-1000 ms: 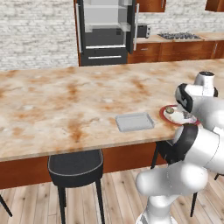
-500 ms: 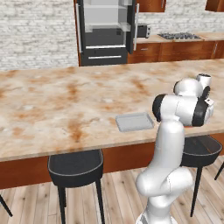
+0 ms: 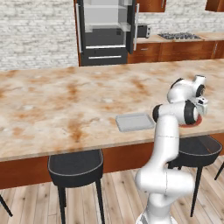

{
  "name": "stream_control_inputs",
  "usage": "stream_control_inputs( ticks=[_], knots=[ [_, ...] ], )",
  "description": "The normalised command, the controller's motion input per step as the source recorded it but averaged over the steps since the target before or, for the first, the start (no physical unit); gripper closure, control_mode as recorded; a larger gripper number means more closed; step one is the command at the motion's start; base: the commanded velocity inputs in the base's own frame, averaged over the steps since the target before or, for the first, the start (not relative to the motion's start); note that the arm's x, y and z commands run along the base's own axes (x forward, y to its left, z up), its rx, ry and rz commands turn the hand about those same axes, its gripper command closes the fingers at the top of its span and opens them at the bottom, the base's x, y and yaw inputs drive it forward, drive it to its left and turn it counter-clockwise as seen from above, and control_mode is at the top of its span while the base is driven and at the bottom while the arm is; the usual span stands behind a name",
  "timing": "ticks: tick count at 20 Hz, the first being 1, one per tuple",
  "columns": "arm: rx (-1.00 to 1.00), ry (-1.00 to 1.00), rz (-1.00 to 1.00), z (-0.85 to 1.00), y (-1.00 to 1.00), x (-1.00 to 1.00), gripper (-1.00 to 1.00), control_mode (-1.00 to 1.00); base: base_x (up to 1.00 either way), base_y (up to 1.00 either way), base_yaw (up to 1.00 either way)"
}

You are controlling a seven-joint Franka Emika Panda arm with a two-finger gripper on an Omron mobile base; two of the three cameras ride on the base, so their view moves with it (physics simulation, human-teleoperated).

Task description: Place two dumplings into each of the tupperware containers and then place the containers in the fridge.

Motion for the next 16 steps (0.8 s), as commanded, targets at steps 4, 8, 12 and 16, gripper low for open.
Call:
stream_control_inputs(
  ticks=[4,8,12,16],
  knots=[
    [-0.14,-0.03,-0.02,-0.71,0.09,0.15,-1.0,-1.0,0.0,0.0,0.0],
    [-0.2,-0.08,0.0,-0.68,0.43,0.13,-1.0,-1.0,0.0,0.0,0.0],
    [-0.14,-0.19,-0.06,-0.74,0.3,-0.07,1.0,-1.0,0.0,0.0,0.0],
    [0.07,-0.78,-0.12,-0.76,0.23,-0.93,1.0,-1.0,0.0,0.0,0.0]
  ],
)
